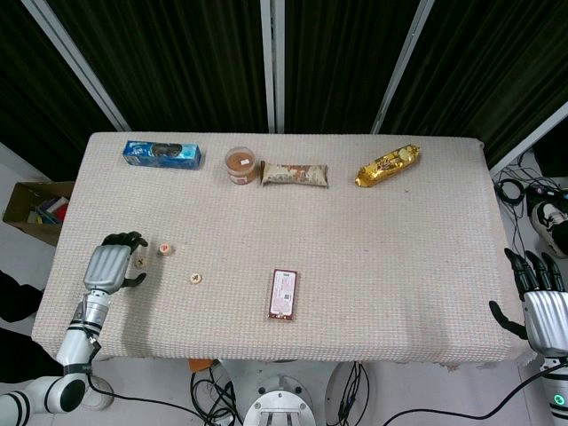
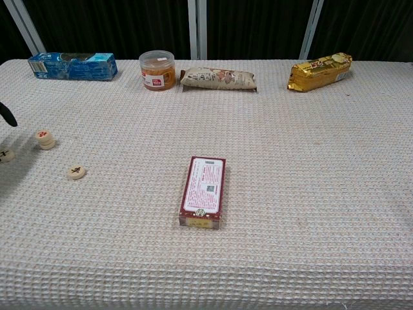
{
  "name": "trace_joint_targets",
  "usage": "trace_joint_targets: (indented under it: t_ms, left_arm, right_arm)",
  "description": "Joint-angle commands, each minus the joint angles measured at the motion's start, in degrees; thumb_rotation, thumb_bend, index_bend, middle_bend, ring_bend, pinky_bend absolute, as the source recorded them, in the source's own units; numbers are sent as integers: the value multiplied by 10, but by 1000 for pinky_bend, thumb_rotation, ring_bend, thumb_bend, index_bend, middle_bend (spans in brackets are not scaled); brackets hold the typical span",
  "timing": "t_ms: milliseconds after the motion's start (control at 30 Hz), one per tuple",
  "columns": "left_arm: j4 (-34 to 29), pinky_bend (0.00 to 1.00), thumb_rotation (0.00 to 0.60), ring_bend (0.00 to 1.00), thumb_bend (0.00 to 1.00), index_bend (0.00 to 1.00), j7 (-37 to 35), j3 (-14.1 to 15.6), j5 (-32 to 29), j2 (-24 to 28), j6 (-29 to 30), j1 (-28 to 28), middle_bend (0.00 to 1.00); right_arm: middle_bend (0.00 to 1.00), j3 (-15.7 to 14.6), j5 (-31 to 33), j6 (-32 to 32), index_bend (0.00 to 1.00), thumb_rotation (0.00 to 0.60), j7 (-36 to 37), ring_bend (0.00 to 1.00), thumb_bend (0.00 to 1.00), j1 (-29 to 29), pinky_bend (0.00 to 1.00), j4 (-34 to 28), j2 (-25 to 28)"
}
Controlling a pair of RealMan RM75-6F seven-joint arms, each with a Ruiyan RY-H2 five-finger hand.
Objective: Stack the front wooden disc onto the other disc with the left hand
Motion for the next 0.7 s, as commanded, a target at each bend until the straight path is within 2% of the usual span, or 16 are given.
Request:
trace_joint_targets:
  t_ms: [33,700]
  left_arm:
    - [13,184,600,179,253,352,-9,-1,-4,-9,-5,-3,196]
    - [82,181,600,168,296,413,-33,-4,-31,-49,-29,-9,191]
  right_arm:
    - [174,0,0,-4,43,600,-2,41,216,2,23,0,-1]
    - [174,0,3,-2,44,600,8,41,216,0,23,9,-3]
